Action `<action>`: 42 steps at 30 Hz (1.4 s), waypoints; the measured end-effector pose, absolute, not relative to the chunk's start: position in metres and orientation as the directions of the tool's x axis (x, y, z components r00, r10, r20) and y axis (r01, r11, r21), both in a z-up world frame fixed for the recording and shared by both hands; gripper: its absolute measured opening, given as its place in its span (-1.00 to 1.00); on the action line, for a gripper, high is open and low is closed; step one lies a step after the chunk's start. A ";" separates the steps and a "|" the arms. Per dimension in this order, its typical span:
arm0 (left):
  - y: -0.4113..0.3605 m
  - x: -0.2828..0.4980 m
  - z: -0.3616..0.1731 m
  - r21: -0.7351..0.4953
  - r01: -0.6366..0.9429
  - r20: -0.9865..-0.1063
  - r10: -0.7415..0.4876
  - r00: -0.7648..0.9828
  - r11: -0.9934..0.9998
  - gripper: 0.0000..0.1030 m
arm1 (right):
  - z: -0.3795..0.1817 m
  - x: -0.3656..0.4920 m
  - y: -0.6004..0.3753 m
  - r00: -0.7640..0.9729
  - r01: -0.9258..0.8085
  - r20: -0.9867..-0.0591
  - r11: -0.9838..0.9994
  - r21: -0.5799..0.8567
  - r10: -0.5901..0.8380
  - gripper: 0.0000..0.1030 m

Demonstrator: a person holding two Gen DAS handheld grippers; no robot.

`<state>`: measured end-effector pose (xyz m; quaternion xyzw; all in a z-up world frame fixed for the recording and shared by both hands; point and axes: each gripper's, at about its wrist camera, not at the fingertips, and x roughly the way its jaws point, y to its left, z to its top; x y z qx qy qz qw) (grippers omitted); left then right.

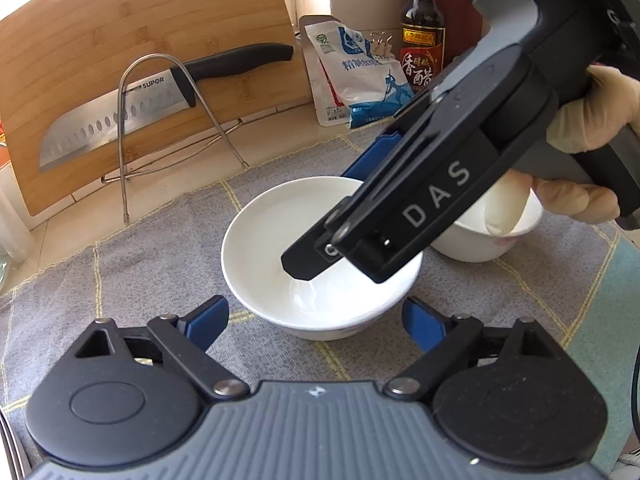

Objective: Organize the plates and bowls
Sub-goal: 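Lift and carry the bowl with the right tool to the placed bowl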

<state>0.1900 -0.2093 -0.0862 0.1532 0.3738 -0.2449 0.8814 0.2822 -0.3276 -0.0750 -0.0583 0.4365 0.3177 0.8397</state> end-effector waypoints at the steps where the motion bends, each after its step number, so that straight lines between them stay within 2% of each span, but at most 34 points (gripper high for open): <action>1: -0.209 0.190 -0.086 0.087 0.547 -0.733 -0.318 0.601 0.833 0.76 | -0.075 0.283 -0.328 0.413 -0.583 -0.771 0.791 0.185 0.485 0.60; 5: -0.209 0.192 -0.087 0.081 0.554 -0.732 -0.328 0.598 0.828 0.73 | -0.077 0.284 -0.328 0.399 -0.581 -0.778 0.790 0.195 0.486 0.50; 9: -0.210 0.193 -0.087 0.078 0.556 -0.731 -0.332 0.596 0.827 0.66 | -0.077 0.285 -0.328 0.396 -0.576 -0.779 0.792 0.202 0.486 0.48; 42: -0.198 0.180 -0.069 0.065 0.567 -0.724 -0.352 0.594 0.822 0.66 | -0.052 0.267 -0.321 0.401 -0.580 -0.760 0.784 0.223 0.512 0.48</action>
